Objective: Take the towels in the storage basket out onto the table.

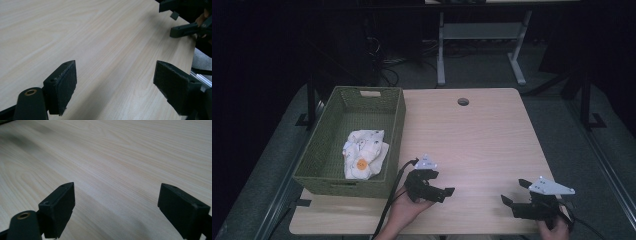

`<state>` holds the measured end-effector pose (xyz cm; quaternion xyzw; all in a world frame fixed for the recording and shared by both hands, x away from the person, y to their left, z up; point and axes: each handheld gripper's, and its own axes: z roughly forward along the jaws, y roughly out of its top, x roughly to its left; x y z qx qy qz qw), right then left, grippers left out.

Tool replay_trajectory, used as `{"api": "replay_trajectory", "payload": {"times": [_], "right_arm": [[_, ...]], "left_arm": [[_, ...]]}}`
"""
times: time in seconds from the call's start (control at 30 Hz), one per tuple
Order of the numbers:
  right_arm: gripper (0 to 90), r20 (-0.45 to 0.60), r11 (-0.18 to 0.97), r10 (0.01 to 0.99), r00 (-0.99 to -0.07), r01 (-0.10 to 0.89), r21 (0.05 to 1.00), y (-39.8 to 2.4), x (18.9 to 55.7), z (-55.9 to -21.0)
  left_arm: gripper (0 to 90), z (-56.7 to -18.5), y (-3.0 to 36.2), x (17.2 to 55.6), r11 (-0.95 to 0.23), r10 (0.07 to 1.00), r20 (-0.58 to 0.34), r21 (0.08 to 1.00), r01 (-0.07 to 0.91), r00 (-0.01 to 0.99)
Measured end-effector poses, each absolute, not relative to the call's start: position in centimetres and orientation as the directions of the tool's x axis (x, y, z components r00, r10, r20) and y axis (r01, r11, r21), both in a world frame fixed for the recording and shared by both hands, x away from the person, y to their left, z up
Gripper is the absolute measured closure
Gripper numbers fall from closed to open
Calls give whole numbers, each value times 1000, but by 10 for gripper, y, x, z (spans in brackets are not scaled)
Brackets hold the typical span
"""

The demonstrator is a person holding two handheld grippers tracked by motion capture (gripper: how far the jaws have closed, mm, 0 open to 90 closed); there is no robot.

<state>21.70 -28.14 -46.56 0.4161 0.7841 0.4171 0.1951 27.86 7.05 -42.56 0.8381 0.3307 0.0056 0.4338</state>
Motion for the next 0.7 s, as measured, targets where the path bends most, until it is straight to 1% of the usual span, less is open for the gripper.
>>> {"api": "replay_trajectory", "payload": {"times": [0.27,0.4,0.47,0.7], "right_arm": [[139,42,308,814,-579,492,814,-279,217,-465],[139,42,307,811,-584,486,818,-280,217,-465],[139,40,310,808,-588,482,820,-280,217,-465],[139,34,319,806,-591,483,815,-279,216,-464]], "left_arm": [[188,-408,68,289,-385,570,-272,745,545,775],[190,-393,69,297,-377,564,-278,752,541,778],[189,-379,72,303,-360,556,-288,762,538,779],[189,-357,86,316,-348,557,-292,767,538,777]]}}
